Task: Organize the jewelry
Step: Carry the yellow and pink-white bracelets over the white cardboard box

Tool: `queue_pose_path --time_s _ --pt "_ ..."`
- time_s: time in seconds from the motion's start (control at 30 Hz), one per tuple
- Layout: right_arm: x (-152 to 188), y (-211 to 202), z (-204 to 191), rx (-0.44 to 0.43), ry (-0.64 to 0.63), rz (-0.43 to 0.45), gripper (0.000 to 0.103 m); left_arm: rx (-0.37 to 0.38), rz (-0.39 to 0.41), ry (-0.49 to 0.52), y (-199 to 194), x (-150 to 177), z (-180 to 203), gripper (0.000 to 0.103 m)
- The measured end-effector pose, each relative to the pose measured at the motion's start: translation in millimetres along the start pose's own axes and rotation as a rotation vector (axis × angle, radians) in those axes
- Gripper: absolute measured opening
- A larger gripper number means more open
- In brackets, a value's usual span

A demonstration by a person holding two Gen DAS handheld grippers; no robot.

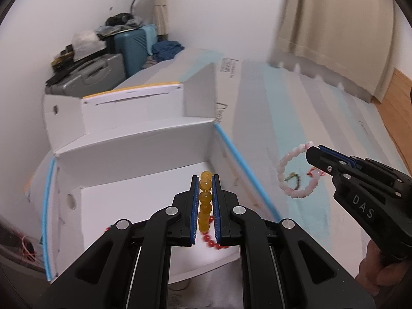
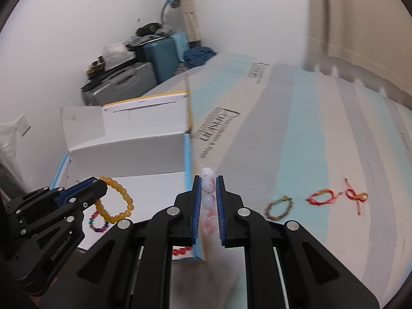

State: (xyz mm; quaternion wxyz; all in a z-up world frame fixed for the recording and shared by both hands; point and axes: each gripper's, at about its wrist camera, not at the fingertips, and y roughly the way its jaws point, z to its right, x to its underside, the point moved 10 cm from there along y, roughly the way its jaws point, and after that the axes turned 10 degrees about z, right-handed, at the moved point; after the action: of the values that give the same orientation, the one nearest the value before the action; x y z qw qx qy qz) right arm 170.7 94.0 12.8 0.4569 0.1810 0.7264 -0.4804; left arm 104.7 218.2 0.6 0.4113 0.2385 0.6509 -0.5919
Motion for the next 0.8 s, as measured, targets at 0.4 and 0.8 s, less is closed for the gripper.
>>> queue_pose_path --time_s 0.4,0.8 --pt "16.3 29.0 -75.7 -0.107 -0.057 -0.057 0.011 -0.093 -0.030 -0.032 -3.4 16.9 -63.5 0.009" --pt "42.7 65.3 -100.9 -0.123 -0.080 -0.137 0.011 -0.176 -0.091 -0.065 9.2 38.9 -107.2 0.009"
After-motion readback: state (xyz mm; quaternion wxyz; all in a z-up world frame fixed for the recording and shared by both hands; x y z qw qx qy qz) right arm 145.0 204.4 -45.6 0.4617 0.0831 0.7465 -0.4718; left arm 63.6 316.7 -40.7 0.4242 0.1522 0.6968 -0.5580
